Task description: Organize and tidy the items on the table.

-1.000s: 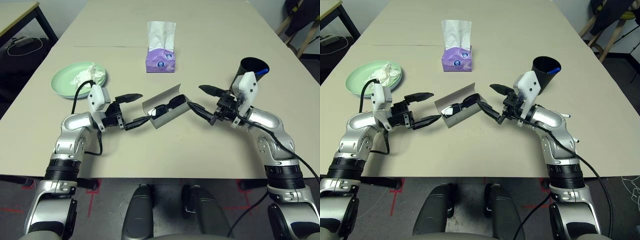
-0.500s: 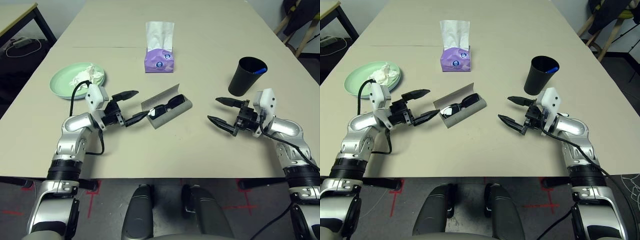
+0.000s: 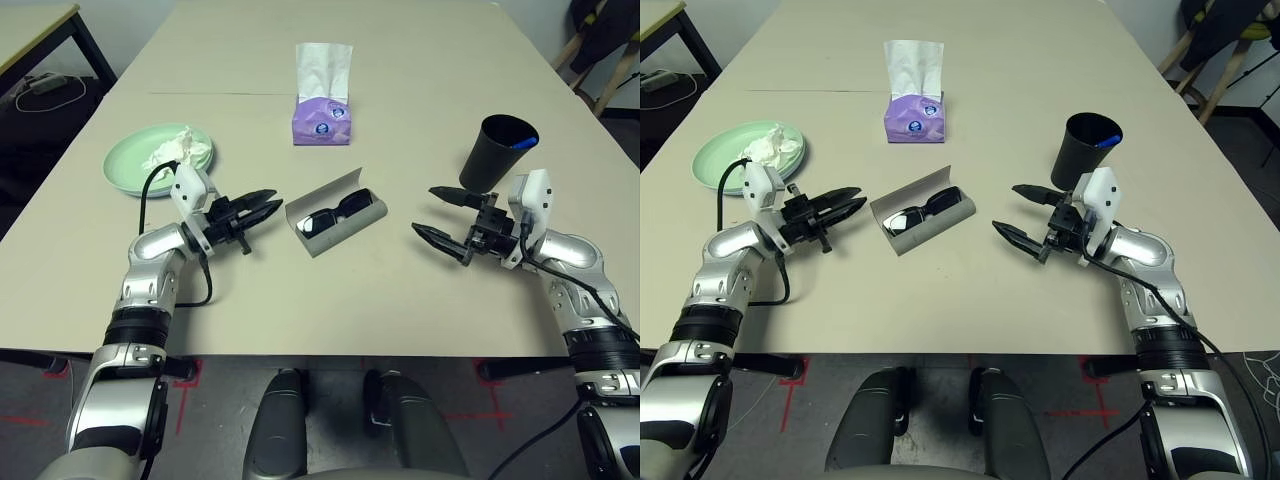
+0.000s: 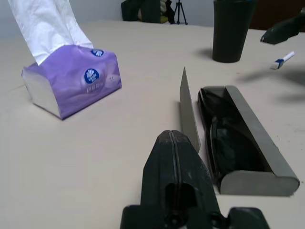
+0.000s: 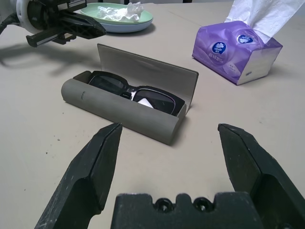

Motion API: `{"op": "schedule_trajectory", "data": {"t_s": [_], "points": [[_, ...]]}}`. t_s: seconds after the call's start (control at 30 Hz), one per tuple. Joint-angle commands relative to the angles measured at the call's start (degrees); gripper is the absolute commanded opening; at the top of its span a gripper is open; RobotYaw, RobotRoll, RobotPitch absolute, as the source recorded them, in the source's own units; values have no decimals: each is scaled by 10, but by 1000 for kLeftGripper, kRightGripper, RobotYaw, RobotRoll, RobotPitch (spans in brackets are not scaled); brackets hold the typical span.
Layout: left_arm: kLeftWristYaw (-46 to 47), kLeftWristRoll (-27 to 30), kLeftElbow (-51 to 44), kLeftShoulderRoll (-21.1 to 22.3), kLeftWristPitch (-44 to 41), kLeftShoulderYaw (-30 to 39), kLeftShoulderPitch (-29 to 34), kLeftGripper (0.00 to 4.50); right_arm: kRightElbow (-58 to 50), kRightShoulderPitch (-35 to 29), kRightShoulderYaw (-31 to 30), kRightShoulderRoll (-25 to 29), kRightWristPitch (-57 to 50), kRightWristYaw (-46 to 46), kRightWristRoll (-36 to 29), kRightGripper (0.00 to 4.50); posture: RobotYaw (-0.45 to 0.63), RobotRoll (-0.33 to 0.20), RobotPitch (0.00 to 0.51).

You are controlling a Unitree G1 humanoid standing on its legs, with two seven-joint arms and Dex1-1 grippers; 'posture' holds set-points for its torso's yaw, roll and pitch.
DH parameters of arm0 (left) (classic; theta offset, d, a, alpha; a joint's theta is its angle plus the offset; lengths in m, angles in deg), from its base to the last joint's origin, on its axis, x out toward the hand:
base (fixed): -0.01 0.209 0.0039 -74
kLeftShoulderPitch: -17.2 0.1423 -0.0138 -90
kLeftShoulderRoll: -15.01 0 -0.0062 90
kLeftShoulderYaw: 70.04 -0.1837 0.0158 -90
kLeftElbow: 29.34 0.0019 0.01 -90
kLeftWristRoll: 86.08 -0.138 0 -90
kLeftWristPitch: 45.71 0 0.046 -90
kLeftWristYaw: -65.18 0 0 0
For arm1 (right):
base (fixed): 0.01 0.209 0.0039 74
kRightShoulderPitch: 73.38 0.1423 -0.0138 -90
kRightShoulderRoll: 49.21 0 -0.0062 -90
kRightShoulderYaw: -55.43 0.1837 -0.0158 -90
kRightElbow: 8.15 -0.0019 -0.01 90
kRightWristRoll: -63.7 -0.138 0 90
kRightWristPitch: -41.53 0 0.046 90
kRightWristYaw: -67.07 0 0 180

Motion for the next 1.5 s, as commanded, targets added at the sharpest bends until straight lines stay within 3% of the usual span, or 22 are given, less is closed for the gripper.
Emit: {"op": "schedule_trajectory", "data": {"t_s": [0.03,0.27,0.8,1.5], "points": [[40,-35,40,-1,0,-1,-16,29,-19,-7,-9,2,-7,4,-3,4500,128,0,145],[33,-68,32,-8,-6,-30,-18,29,-29,-13,-11,4,-12,11,-2,4500,124,0,147],[-36,-39,-170,-30,-86,-76,51,29,-25,-7,-18,5,-13,16,1,4500,131,0,144],[-45,-85,-138,0,-121,-112,63,29,-43,-6,-20,11,-23,30,-6,4500,116,0,136]]}}
